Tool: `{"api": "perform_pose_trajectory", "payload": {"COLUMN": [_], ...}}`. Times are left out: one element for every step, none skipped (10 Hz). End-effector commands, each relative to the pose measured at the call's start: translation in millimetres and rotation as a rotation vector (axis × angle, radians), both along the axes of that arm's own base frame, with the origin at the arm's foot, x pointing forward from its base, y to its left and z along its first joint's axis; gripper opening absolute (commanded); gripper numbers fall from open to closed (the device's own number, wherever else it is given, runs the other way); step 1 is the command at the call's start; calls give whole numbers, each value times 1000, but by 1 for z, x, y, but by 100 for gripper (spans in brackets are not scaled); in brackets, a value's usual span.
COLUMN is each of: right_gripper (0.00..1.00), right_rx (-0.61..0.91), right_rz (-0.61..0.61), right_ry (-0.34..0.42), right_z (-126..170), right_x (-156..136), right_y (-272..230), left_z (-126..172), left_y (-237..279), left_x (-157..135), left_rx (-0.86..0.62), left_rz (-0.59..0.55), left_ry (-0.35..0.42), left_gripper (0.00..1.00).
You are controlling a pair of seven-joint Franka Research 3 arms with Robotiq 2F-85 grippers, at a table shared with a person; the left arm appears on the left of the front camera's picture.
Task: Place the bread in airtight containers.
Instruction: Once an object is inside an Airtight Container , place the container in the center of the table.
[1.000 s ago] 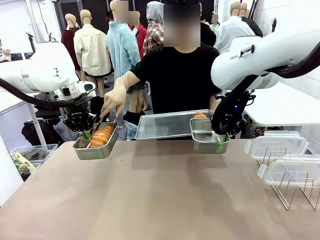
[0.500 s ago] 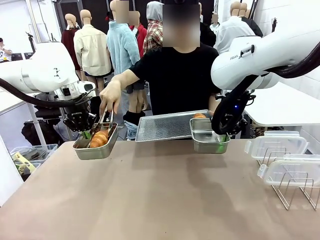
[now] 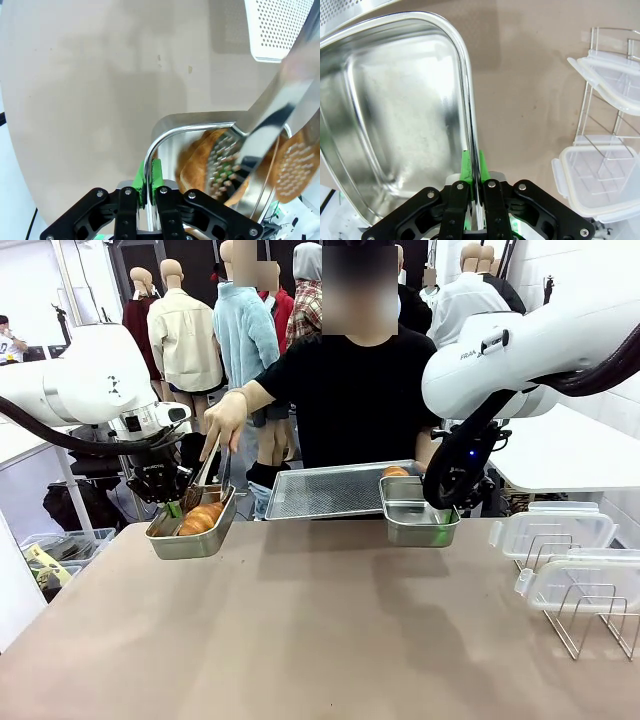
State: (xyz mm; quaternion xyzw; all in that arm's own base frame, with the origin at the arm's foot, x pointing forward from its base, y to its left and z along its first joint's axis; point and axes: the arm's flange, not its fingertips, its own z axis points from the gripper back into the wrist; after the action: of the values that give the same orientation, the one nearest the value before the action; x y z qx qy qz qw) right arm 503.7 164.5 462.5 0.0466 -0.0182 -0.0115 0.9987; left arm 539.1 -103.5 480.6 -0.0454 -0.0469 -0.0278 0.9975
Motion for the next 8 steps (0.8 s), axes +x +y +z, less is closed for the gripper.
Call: {"api": "perform_pose_trajectory", "payload": {"right_gripper": [0,0,0,0,0,0,0,0], "right_rx": [6,6,6,6,6,6,6,6], "right_rz": [9,9,9,9,9,9,9,9], "right_ry": [-24,-24,-24,-24,-24,-24,-24,-24], "right_z": [-2,-2,-2,-2,-2,-2,-2,-2], "right_x": [-1,-1,-1,-1,-1,-1,-1,-1], "right_y": [-1,-1,-1,-1,-1,-1,-1,-1], "left_z": [3,3,3,3,3,3,3,3], "left_y": [1,1,1,1,1,1,1,1], "left_x": [0,0,0,0,0,0,0,0], "left_rx": [9,9,9,9,9,9,9,9], "left_rz": [-3,-3,-3,-3,-3,-3,-3,-3], "left_ry": [-16,-16,-16,-16,-16,-16,-16,-16], "left_gripper": [0,0,0,0,0,0,0,0]}}
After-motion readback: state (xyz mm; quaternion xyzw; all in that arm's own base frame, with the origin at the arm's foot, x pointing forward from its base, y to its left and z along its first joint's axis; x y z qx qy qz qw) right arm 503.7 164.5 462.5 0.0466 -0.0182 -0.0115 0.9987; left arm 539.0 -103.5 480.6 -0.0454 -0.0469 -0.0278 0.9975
